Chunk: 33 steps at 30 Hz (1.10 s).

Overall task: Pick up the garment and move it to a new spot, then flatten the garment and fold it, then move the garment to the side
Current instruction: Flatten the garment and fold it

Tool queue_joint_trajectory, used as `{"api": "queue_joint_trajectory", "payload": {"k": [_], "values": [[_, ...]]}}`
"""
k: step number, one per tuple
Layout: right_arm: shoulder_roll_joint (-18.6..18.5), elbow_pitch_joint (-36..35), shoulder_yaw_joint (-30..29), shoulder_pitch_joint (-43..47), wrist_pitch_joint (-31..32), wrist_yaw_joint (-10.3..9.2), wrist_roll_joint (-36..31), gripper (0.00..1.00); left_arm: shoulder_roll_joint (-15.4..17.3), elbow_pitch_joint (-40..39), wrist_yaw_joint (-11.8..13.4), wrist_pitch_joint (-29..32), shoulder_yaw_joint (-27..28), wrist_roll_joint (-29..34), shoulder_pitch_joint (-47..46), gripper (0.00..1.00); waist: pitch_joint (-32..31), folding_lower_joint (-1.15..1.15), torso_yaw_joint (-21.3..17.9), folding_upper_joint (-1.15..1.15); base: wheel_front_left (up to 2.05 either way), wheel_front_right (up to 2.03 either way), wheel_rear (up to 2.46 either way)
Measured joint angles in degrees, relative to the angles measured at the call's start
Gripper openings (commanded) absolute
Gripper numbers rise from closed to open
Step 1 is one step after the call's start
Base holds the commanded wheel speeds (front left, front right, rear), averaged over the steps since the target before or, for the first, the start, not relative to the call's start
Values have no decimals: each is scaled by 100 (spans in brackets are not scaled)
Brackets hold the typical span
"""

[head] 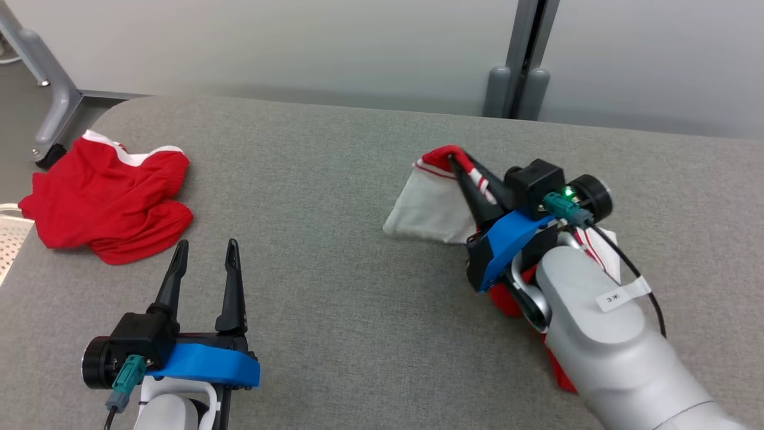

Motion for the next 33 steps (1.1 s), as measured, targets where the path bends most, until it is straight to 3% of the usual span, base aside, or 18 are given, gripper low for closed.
{"api": "queue_joint_trajectory", "payload": {"k": [4, 9, 19, 20, 21, 22, 30, 33], "values": [[11, -204, 1104, 2, -2, 0, 964, 0, -5, 58, 0, 1, -103, -57, -72, 100, 87, 0, 173, 0, 0, 0, 0], [13, -246, 2062, -5, 0, 0, 1786, 0, -3, 120, 0, 1, -201, -145, -158, 100, 203, 0, 362, 0, 0, 0, 0], [14, -468, 2889, -287, -1, 0, 2471, 0, -7, 170, 0, 1, -319, -321, -304, 100, 446, 0, 518, 0, 0, 0, 0], [19, -467, 2925, -287, 0, 0, 2499, 14, -7, 174, 0, 1, -323, -324, -311, 100, 458, 0, 522, 0, 0, 0, 0], [16, -445, 2981, -292, -1, 0, 2548, 69, -7, 188, 0, 1, -336, -326, -323, 100, 467, 0, 526, 0, 0, 0, 0], [13, -390, 3067, -296, -1, 0, 2614, 100, -8, 196, 0, 1, -346, -333, -342, 100, 475, 1, 529, 0, 0, 0, 0], [14, -423, 3365, -343, -1, 0, 2651, 100, -8, 225, 35, 1, -308, -355, -380, 100, 433, 1, 376, 1, 0, 0, 0], [20, -486, 2962, -354, -2, 0, 2334, 100, -10, 211, 37, 1, -232, -304, -304, 100, 337, 0, 237, 1, 0, 0, 0]]}}
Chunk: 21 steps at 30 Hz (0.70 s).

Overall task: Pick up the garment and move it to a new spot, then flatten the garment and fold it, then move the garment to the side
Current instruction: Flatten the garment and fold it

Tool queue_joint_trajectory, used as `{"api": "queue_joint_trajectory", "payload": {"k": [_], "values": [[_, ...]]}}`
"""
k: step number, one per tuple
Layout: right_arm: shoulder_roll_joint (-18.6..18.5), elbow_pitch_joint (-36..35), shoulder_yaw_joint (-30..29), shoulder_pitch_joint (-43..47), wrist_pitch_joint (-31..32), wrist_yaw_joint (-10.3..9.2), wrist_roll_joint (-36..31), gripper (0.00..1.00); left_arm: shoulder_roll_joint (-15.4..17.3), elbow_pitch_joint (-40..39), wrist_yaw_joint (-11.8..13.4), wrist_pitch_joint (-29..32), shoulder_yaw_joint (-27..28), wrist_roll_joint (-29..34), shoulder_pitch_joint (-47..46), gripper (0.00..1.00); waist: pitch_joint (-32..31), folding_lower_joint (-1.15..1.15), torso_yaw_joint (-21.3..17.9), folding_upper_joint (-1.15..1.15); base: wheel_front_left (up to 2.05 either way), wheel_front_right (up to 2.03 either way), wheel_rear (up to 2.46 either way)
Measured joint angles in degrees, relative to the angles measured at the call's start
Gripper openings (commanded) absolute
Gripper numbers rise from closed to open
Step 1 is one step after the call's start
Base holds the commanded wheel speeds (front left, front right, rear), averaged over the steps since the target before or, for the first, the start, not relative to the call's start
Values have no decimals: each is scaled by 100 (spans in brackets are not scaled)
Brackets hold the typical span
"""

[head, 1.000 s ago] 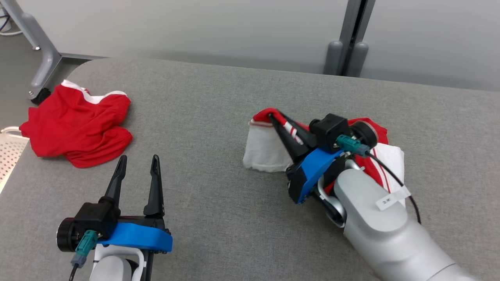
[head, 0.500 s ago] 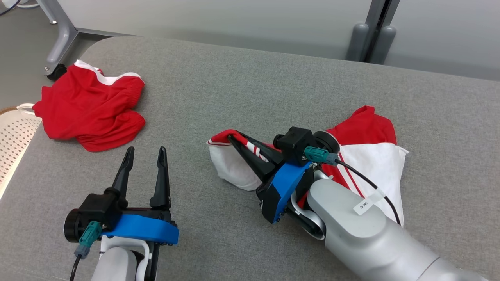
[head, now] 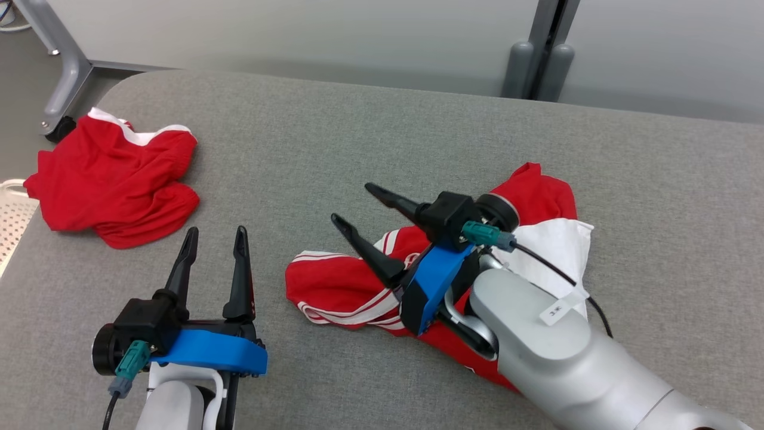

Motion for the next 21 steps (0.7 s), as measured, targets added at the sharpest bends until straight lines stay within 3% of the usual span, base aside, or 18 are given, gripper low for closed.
{"api": "queue_joint_trajectory", "payload": {"k": [9, 15, 21], "values": [[-93, -285, -2125, 551, 0, 0, -1511, 100, 1, -93, 0, 0, 277, 207, 279, 100, -275, 0, -426, 0, 0, 0, 0], [-392, -903, -3106, 1286, 0, 0, -2107, 100, -2, -159, -5, 0, 355, 303, 389, 100, -353, 0, -727, 0, 0, 0, 0], [-441, -1533, -3887, 2002, -1, 0, -2393, 100, -1, -149, -8, 0, 393, 377, 426, 100, -435, -1, -899, 0, 0, 0, 0]]}}
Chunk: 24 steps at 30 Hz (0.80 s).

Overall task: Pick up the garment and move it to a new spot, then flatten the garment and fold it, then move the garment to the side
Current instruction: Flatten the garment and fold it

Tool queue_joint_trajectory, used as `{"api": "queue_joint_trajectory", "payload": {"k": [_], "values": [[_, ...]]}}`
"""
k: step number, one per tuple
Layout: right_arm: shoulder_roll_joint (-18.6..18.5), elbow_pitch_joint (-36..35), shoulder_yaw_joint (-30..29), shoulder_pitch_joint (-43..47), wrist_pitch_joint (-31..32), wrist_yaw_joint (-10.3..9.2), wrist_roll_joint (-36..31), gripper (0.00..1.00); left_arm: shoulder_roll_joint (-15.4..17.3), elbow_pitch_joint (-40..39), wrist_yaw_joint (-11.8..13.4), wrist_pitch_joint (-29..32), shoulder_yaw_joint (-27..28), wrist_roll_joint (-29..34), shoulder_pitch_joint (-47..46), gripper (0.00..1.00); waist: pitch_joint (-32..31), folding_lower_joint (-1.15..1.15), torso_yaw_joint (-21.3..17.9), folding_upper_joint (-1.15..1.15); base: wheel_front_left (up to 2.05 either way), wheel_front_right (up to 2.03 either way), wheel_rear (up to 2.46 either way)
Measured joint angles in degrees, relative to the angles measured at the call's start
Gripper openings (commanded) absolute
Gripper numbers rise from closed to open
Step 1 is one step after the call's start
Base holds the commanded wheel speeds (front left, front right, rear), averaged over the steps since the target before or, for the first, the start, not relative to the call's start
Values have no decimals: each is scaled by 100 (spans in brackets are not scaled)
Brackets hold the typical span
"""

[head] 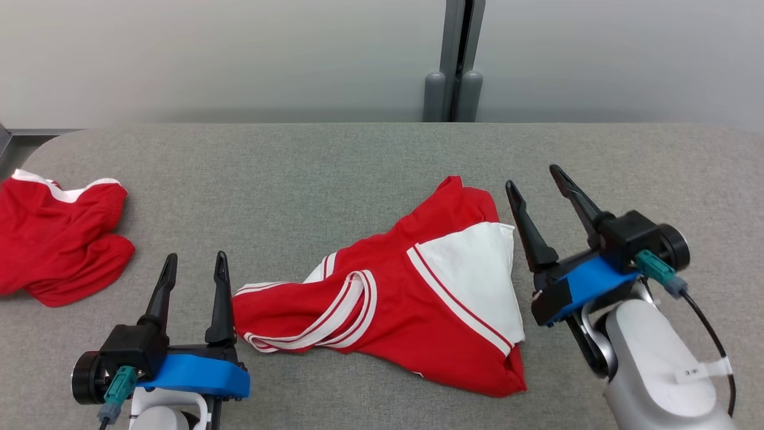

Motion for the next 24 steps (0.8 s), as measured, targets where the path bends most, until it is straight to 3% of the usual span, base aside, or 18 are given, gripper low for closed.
{"api": "queue_joint_trajectory", "payload": {"k": [13, 24], "values": [[283, -488, -903, 1607, 1, 0, -341, 100, 0, 40, -27, 0, -53, 25, 125, 100, -185, 0, -47, 0, 0, 0, 0], [394, -524, -971, 1723, 1, 0, -477, 100, 1, 82, -29, -1, -85, 25, 161, 100, -183, 0, -84, 0, 0, 0, 0]]}}
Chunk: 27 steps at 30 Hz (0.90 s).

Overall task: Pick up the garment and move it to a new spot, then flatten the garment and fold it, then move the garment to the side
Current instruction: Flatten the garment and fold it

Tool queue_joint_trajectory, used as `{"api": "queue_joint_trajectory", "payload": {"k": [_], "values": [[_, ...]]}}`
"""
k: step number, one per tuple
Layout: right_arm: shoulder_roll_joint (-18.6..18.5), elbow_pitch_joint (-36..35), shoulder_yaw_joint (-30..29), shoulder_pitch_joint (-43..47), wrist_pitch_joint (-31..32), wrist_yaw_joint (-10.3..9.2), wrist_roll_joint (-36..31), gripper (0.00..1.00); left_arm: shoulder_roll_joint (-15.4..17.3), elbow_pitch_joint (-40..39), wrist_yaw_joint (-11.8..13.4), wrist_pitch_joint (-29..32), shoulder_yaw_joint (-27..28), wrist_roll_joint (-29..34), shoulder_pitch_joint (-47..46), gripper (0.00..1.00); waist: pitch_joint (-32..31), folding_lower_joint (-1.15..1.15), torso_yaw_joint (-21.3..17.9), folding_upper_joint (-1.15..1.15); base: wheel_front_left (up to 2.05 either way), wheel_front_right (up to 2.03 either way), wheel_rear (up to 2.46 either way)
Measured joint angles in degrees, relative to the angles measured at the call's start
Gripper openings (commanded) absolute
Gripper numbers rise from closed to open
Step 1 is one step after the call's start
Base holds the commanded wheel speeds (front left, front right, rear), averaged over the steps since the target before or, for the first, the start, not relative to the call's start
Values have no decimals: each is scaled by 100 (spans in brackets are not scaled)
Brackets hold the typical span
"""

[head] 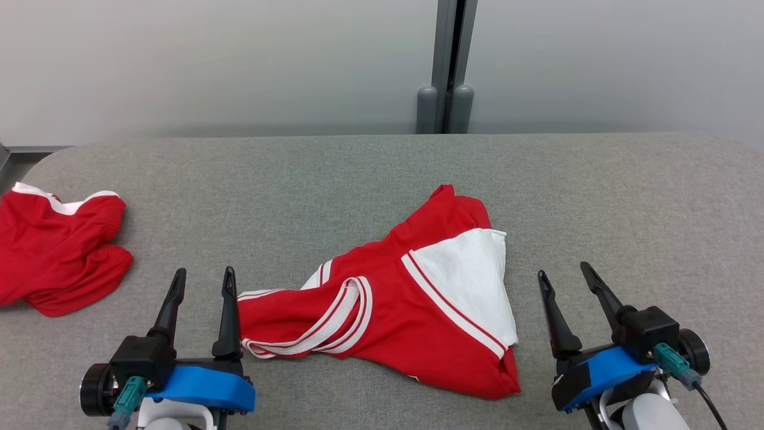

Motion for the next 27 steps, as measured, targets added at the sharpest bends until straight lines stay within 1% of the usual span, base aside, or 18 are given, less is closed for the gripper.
{"api": "queue_joint_trajectory", "payload": {"k": [3, 8, 9, 14, 19, 20, 21, 22, 27], "values": [[9, 18, 13, -9, 0, 0, -10, 100, 2, 20, 0, 1, -35, 0, 0, 100, -3, 0, -20, 0, 0, 0, 0], [19, 30, 41, -21, -1, 0, -8, 100, 49, 93, 0, 1, -301, 7, -98, 100, 33, 0, -70, 0, 0, 0, 0], [25, 37, 55, -25, -1, 0, -7, 100, 104, 147, 0, 1, -498, -19, -259, 100, 65, 0, -108, 0, 0, 0, 0], [30, 57, 110, -107, 0, 0, 19, 100, 271, 465, 0, 0, -1042, -209, -678, 100, 164, 1, -249, 0, 0, 0, 0], [33, 57, 138, -122, 0, 0, 52, 100, 424, 1015, -2, 1, -1625, -516, -1044, 100, 271, 1, -404, 0, 0, 0, 0], [33, 57, 138, -122, 0, 0, 52, 100, 424, 1015, -2, 1, -1625, -516, -1044, 100, 271, 1, -404, 0, 0, 0, 0], [32, 54, 142, -131, 0, 0, 71, 100, 452, 1202, -2, 0, -1839, -628, -1162, 100, 318, 1, -462, 0, 0, 0, 0], [32, 54, 142, -131, 0, 0, 71, 100, 452, 1202, -2, 0, -1839, -628, -1162, 100, 318, 1, -462, 0, 0, 0, 0], [33, 32, 132, -158, 0, 0, 119, 100, 487, 1711, -2, 1, -2323, -959, -1267, 100, 427, 1, -568, 0, 0, 0, 0]]}}
